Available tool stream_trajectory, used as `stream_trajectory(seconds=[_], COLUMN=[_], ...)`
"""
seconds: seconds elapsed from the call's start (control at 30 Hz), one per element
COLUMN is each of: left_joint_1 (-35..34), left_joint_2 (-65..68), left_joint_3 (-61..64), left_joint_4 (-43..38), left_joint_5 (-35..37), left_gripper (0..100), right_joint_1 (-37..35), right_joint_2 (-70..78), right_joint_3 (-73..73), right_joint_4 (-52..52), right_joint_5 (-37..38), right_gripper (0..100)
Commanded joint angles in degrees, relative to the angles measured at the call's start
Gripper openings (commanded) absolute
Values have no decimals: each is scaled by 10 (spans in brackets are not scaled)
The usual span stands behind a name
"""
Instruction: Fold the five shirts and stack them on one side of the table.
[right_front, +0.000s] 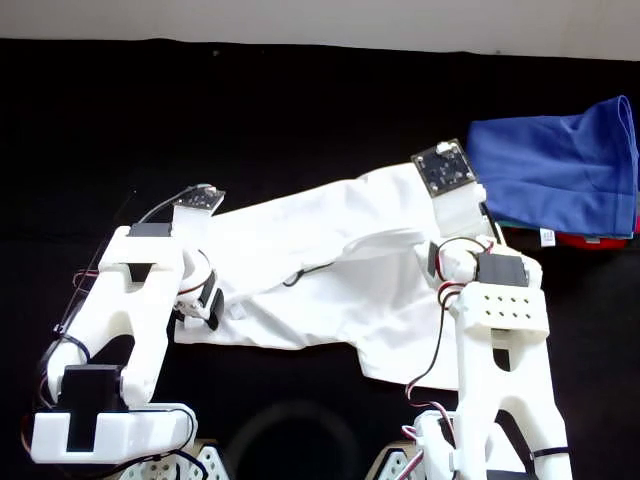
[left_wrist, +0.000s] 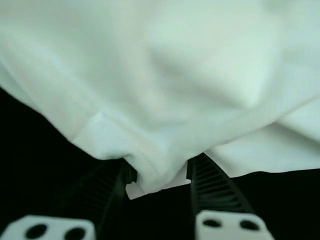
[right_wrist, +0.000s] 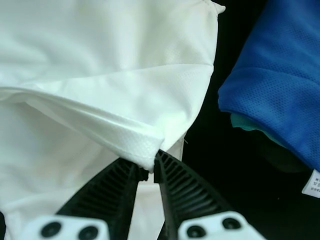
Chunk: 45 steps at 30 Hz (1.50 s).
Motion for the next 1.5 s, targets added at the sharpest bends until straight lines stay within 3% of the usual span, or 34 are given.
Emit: stream_trajectory(seconds=[0.0, 0.17, 0.57, 0.73, 0.93, 1.07, 1.27, 1.47], left_joint_1=[-15, -18, -14, -3, -3, -3, -3, -3], left_joint_2=[-22, -28, -22, -21, -21, -21, -33, -80], left_joint_3=[-3, -18, -215, -165, -77, -60, -106, -290], left_joint_4=[-7, 14, 200, 166, 55, 36, 53, 197], left_joint_5=[-4, -4, -4, -5, -6, -6, -4, -4], left_gripper=[159, 2, 16, 127, 79, 69, 14, 8], right_joint_1=[-3, -3, -3, -3, -3, -3, -3, 21], right_joint_2=[-22, -18, -18, -19, -22, -22, -24, -36], right_joint_3=[-1, -1, -5, -7, -7, -7, -22, -163], right_joint_4=[-7, -7, -10, -10, -10, -10, -15, -36], right_joint_5=[-1, -1, -1, -1, -1, -1, -4, -4], right_gripper=[5, 5, 5, 5, 5, 5, 5, 5])
